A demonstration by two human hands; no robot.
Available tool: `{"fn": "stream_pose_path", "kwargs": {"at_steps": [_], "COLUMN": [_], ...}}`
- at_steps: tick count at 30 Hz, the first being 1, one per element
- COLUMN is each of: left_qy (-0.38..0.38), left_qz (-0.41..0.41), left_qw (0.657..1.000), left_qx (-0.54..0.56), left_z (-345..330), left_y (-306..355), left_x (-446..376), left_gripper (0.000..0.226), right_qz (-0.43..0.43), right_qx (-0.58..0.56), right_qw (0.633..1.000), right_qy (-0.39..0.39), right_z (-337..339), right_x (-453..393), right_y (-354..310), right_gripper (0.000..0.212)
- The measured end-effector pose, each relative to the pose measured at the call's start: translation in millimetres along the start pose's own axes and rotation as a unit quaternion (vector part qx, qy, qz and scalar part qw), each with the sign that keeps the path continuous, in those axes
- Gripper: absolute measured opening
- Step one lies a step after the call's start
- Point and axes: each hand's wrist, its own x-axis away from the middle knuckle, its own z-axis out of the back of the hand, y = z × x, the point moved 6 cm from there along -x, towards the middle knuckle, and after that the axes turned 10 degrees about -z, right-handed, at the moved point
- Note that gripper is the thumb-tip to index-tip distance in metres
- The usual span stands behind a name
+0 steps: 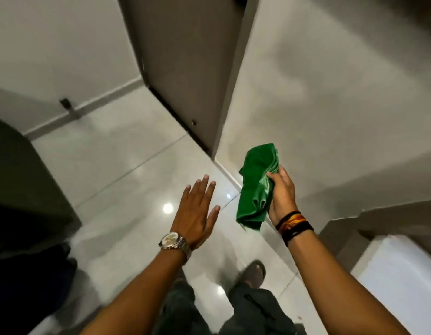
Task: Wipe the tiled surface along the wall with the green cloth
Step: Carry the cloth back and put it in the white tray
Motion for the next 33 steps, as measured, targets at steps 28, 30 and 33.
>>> {"fn": "stream_pose_path", "kwargs": {"at_steps": [28,30,33], "left_qy": [-0.124,-0.117,-0.082], "left_qz": [-0.304,-0.276,-0.229], "left_qw": [0.940,0.949,0.965], "left_qx": [-0.096,-0.099,-0.096], "left_z": [-108.8,-113.9,-110.7], "left_y": [301.8,306.4,298.6], "left_x": [-32.9,-30.5,-16.0], "left_gripper": [0.071,0.074,0.073], "right_qz": [-0.053,-0.075,-0.099], "right_qx": [-0.349,-0.300,-0.230], "right_qw": [0.931,0.945,0.953], "right_qy": [0.093,0.106,0.169], "right_z": [337.5,338.8,344.1], "right_x": [146.3,128.6,110.2], "right_y": [13.6,14.5,18.9], "right_gripper": [0.048,0.042,0.042]}}
